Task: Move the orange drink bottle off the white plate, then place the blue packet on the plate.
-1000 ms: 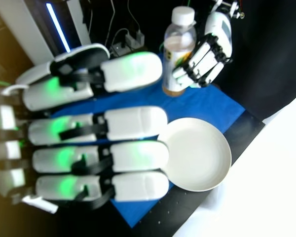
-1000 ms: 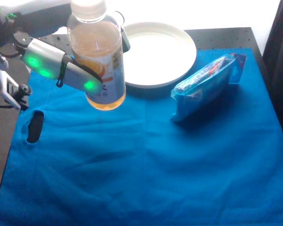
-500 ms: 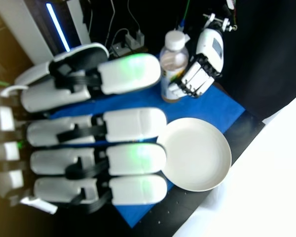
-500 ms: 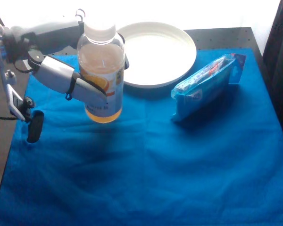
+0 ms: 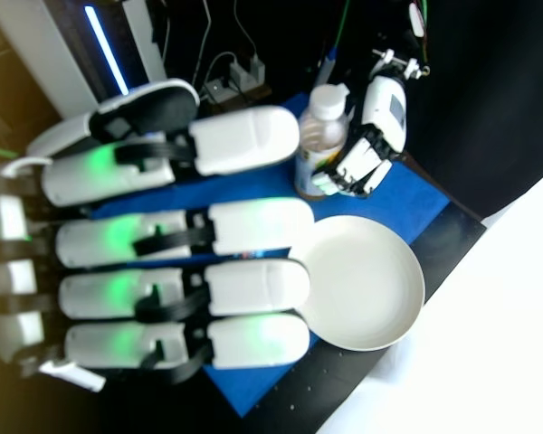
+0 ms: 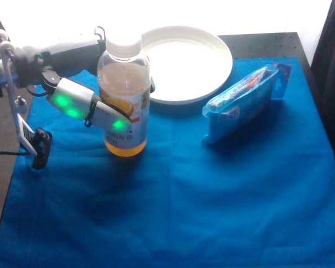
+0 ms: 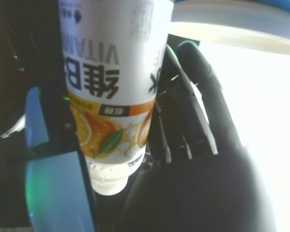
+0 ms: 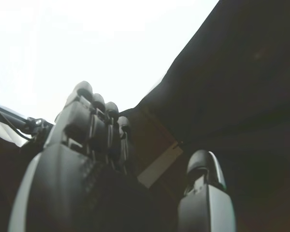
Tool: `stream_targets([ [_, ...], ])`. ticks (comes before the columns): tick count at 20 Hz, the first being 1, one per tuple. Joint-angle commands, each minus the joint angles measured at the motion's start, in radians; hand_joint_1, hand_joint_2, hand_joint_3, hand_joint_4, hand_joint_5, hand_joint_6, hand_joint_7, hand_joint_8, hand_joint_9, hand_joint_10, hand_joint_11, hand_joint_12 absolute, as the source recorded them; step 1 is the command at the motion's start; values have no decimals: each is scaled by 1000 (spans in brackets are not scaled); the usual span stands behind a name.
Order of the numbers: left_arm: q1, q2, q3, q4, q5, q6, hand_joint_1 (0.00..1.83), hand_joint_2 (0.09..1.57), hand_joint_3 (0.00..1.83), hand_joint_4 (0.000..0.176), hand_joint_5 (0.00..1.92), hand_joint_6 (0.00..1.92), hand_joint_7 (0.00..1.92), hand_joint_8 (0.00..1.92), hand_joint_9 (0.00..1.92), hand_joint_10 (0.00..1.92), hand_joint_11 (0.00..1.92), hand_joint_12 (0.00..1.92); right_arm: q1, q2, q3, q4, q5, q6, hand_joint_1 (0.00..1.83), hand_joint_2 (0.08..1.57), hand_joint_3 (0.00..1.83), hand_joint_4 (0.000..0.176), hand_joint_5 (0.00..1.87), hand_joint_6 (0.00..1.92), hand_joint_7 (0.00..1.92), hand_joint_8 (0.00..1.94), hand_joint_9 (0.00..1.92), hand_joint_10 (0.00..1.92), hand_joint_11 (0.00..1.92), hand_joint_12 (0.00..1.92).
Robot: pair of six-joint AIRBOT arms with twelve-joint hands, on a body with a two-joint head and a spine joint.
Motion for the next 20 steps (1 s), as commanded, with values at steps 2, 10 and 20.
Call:
stream_targets([
  [2,2,-4,2,-53,-83,-18,1225,1133,2,0,887,984,1000,1106,872,1013,647,1568,8,-3,3,34,106,8,483,984,0,54,189,0,240,5,182,0,171,0],
  [10,12,35,-33,-33,-90,-27,663,1006,0,0,904,70,1012,38,879,212,404,1055,-1,-7,1,36,106,8,500,984,3,57,184,1,346,22,222,10,151,2],
  [20,35,87,-81,-29,-90,-26,748,946,0,0,447,0,659,0,704,36,134,1272,-4,-2,-15,39,124,8,449,965,0,80,130,0,313,0,165,0,90,0],
])
